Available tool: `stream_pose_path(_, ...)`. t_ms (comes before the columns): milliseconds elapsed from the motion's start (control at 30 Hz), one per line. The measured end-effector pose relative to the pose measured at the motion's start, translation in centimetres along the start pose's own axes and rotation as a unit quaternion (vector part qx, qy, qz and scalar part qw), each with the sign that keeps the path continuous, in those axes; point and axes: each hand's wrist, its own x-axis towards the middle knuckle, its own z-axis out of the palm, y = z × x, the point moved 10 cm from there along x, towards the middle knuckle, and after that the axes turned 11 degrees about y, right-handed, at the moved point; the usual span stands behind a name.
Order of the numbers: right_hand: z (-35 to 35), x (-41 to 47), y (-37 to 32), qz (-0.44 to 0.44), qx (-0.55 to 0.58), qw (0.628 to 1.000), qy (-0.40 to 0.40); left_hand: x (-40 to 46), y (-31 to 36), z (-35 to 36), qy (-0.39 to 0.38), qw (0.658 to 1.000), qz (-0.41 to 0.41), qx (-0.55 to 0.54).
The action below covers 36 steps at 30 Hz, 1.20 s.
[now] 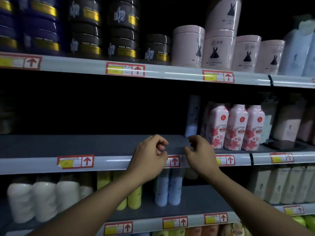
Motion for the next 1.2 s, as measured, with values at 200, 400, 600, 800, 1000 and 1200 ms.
stream_pose_path(200,-1.8,3.2,1.3,-0.018,-0.014,0.99,0.136,4.9,-1.2,4.3,-0.019,0.999,-0.029,0.007)
stream_pose_path(400,-5.4,6.8,6.6,0.062,-0.105,0.961,0.247,10.8,-2.3,11.0,-0.057,0.996,-0.062,0.021)
stream_pose_path(600,-5.0,7.9,9.9,0.139,-0.096,0.952,0.255,14.2,-2.8,17.3,-0.082,0.989,-0.103,0.069)
stream_pose_path(800,-5.1,7.1,10.2,0.123,-0.041,0.933,0.336,16.1,-2.9,20.7,-0.068,0.986,-0.14,0.068)
stream_pose_path(1000,-5.5,5.8,9.9,0.088,0.037,0.946,0.31,15.9,-4.2,20.9,-0.035,0.982,-0.182,0.038)
stream_pose_path(1200,-5.4,3.5,10.1,0.081,0.088,0.96,0.254,14.6,-2.9,17.1,0.022,0.991,-0.126,0.029)
